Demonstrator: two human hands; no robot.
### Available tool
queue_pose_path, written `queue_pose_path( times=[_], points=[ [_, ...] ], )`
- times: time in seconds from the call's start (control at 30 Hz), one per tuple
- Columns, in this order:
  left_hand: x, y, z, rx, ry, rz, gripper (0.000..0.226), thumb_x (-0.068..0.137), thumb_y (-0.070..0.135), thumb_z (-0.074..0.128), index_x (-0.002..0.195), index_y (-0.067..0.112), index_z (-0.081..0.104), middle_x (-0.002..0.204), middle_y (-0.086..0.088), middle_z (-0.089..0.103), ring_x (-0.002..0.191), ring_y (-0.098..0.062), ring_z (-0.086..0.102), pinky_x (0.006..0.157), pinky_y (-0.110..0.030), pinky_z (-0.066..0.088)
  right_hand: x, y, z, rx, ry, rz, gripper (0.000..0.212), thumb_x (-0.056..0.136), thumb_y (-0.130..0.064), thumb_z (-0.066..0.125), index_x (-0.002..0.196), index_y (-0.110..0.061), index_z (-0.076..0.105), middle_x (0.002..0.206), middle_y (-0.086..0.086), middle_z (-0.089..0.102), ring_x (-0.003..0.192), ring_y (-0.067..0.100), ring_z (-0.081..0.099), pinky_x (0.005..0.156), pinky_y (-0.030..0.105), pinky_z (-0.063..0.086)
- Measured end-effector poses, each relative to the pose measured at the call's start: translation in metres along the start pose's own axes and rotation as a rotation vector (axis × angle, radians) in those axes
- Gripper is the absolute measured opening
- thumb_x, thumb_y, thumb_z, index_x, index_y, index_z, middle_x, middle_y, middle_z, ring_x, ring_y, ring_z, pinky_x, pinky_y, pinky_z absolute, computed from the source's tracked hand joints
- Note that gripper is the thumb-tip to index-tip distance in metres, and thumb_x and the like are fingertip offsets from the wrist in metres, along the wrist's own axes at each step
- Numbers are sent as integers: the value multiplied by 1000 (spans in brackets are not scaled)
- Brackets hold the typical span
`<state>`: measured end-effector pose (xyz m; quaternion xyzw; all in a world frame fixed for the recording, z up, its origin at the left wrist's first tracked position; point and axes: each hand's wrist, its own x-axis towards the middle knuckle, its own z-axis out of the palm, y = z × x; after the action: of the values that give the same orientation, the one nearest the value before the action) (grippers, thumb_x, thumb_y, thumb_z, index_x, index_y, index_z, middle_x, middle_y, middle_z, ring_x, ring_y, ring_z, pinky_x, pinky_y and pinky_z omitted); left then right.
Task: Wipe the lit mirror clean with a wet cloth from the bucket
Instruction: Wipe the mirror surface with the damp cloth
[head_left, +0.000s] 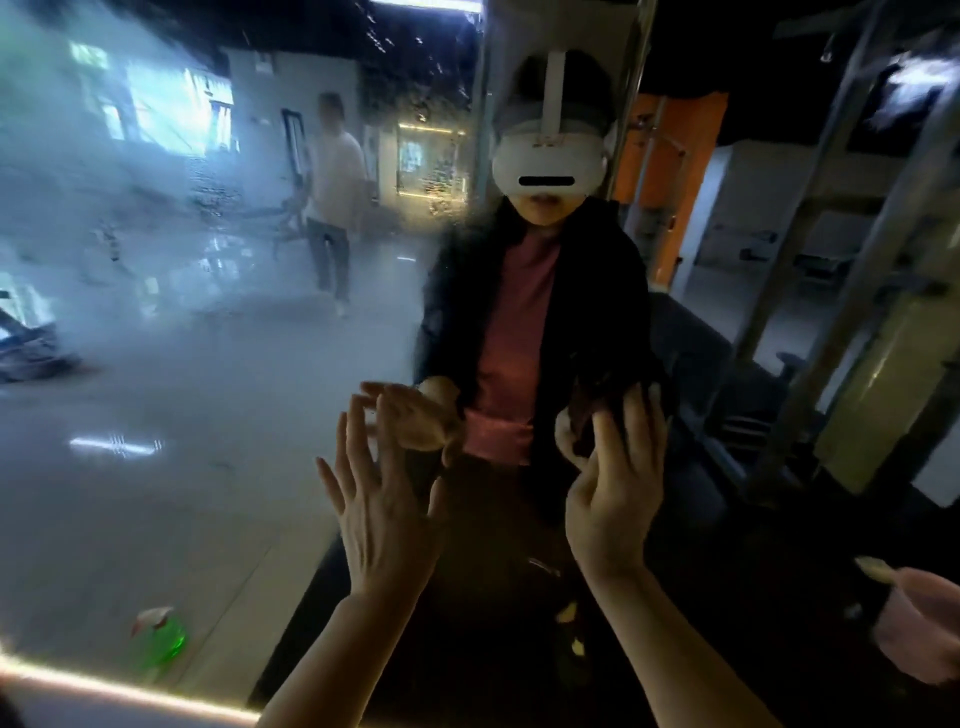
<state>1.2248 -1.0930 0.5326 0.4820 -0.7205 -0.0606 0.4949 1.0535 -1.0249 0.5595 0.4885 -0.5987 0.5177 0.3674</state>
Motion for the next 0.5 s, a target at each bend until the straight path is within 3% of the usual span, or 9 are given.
queue_pose_path(
  times=[0.07,0.13,0.23,0.3,0.37,0.43,0.5],
  points=[
    [5,-4,0,2,-12,-9,102,84,48,69,157,24,2,164,-5,-10,150,-25,-6,118,-62,3,3,-8,14,-70,-50,-82,34,87,5,37,114,-6,55,145,20,45,146,34,26,124,45,13],
    [9,-7,1,22,-47,14,110,80,44,74,157,24,-2,164,-2,-14,150,-22,-9,117,-64,4,-29,-5,23,-102,-242,-253,40,80,6,41,113,-7,60,143,15,45,147,29,24,124,45,9],
    [9,-13,-5,51,-75,77,110,81,42,74,157,23,-2,165,-4,-12,151,-22,-8,116,-65,3,-78,6,23,-85,-410,-375,48,74,10,52,116,-10,63,143,8,47,150,20,19,123,43,13],
    [9,-18,-8,66,-56,105,110,77,34,78,158,19,5,165,-6,-6,151,-23,-2,115,-65,4,-72,-3,19,-18,-367,-295,50,79,9,46,124,-13,53,146,5,43,151,17,18,118,50,24],
    [11,-21,-12,84,-45,117,113,71,27,84,157,19,11,165,-7,1,150,-25,5,115,-67,7,-32,-23,19,2,-201,-147,48,84,7,38,128,-10,49,149,10,42,148,25,25,114,56,31],
    [13,-23,-15,88,-33,130,112,68,24,86,156,18,18,164,-8,8,149,-25,10,115,-67,8,20,-42,22,-25,-15,-55,41,91,7,38,129,-6,48,148,20,41,145,35,29,118,54,26],
    [14,-25,-19,60,-17,139,110,65,21,87,155,17,24,161,-8,19,147,-26,18,114,-69,10,49,-57,31,-76,40,-99,30,99,0,34,125,-6,48,148,23,42,144,37,28,121,52,21]
  ],
)
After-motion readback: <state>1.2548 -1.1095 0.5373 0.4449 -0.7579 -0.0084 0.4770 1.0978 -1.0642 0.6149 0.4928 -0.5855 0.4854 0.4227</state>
